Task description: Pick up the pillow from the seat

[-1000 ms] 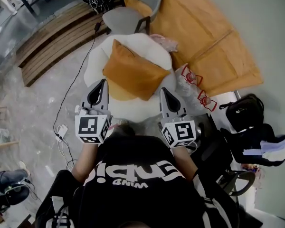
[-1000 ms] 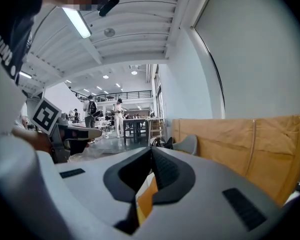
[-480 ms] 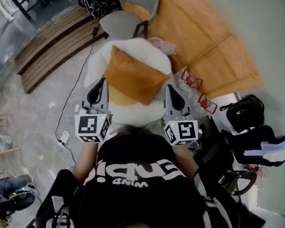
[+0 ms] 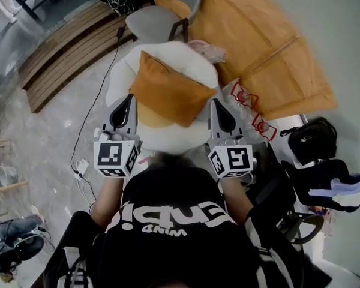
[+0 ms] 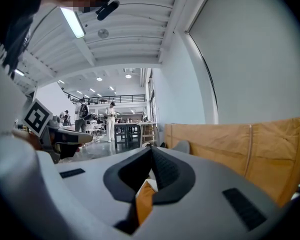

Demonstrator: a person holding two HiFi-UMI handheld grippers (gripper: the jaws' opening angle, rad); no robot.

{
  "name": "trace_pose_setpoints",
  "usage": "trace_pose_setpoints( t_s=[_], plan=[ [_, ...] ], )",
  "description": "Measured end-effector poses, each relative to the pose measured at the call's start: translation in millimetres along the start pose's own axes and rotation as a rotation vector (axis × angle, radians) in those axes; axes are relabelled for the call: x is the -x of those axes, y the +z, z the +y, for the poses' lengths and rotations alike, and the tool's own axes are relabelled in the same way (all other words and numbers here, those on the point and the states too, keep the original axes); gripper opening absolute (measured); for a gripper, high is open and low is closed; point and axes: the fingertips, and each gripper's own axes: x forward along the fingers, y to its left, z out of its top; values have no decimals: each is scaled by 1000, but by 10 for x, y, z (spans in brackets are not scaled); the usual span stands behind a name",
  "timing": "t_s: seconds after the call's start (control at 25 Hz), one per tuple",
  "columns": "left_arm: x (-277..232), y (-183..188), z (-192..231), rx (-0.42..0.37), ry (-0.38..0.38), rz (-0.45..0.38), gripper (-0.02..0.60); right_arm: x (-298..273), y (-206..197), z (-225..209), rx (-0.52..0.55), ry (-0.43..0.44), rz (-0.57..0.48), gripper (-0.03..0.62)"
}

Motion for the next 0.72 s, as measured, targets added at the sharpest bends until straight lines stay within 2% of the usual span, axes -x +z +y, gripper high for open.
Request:
trace_pose_setpoints(
  t_s=[0.36,0.72],
  plan=[
    [-422,-396,70,13,-16,86,9,-210,-477,-286,-39,-31,85,21],
    [-955,-1298,175,1,-42,193,9,-380,-1421,-601,-58,-72,210,21]
  ],
)
